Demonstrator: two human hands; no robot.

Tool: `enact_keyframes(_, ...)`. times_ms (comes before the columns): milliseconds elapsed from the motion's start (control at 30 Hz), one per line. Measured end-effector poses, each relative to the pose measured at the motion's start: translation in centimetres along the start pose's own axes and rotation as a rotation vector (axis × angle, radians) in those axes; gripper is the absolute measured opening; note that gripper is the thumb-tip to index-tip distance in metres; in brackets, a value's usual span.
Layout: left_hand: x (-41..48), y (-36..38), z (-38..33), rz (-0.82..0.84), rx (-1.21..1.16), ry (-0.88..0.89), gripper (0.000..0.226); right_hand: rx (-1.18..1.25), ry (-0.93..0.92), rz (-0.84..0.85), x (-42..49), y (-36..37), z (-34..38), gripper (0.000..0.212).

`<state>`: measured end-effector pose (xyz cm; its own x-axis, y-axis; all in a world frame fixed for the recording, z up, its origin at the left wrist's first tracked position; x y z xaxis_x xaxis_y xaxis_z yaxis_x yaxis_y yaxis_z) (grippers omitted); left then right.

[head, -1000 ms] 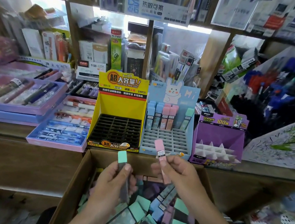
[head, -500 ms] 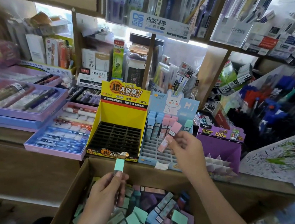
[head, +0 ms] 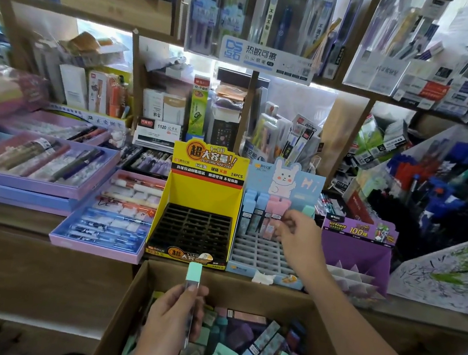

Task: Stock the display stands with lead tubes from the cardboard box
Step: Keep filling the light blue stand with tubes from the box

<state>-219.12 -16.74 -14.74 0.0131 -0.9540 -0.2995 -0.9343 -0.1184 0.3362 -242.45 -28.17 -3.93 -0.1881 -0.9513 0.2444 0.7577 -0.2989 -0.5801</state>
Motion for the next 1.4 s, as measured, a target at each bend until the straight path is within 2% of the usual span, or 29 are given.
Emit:
enact_keyframes(67,-0.1,0.1,-0.2,0.002,-0.002,-0.006,0.028,-0.027,-0.004,0.014,-0.1,0.1,0.2,0.021)
enact_keyframes(333,-0.2,0.1,-0.3,-0.031,-0.025,-0.044,0.036,-0.073,0.036,0.014,0.2,1.0,-0.1,0.007)
enact_keyframes(467,0.5,0.0,0.4,-0.053,-0.115,-0.172,0.039,-0.060,0.048,-0.023,0.2,0.8,-0.4,0.009)
enact_keyframes(633,1.1,0.3,0.7,0.019,-0.145,-0.306,0.042,-0.009,0.095,-0.038,0.1,0.9,-1.1,0.017)
enact_keyframes(700,0.9,0.1,0.7,0.004,-0.117,-0.299,0.038,-0.032,0.072,-0.101,-0.7,0.4,-1.0,0.014)
enact_keyframes(767,0.6,0.0,0.5,-0.019,-0.091,-0.197,0.035,-0.005,0.042,-0.134,-1.7,0.2,-0.6,0.009)
enact_keyframes(833,0.0,0.0,0.1,-0.002,-0.081,-0.091,0.028,0.052,0.032,-0.074,-2.7,0.4,-0.2,0.009)
enact_keyframes(933,-0.7,0.2,-0.3,0.021,0.019,0.003,0.011,0.153,0.042,0.167,-4.6,1.8,0.8,0.011)
enact_keyframes(1033,-1.1,0.8,-1.0,0.018,0.146,0.099,0.011,0.274,0.065,0.405,-6.5,3.2,1.9,0.011)
enact_keyframes(1133,-1.7,1.1,-1.5,0.025,0.214,0.132,0.014,0.300,0.059,0.561,-7.9,4.0,2.8,0.018)
enact_keyframes(1233,-2.1,1.4,-1.9,0.037,0.279,0.146,0.013,0.292,0.049,0.617,-8.6,4.4,3.2,0.017)
enact_keyframes(1400,-2.4,1.6,-2.2,0.024,0.318,0.169,0.008,0.271,0.018,0.604,-8.6,4.0,3.2,0.012)
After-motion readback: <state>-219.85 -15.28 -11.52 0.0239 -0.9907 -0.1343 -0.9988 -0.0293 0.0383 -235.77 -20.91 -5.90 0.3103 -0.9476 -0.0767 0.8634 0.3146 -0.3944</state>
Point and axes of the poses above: each hand's wrist, its own x-axis towards the middle knuckle, its own y-axis out of the palm, z = x × y, the point moved 6 cm from there along x, towards the middle knuckle
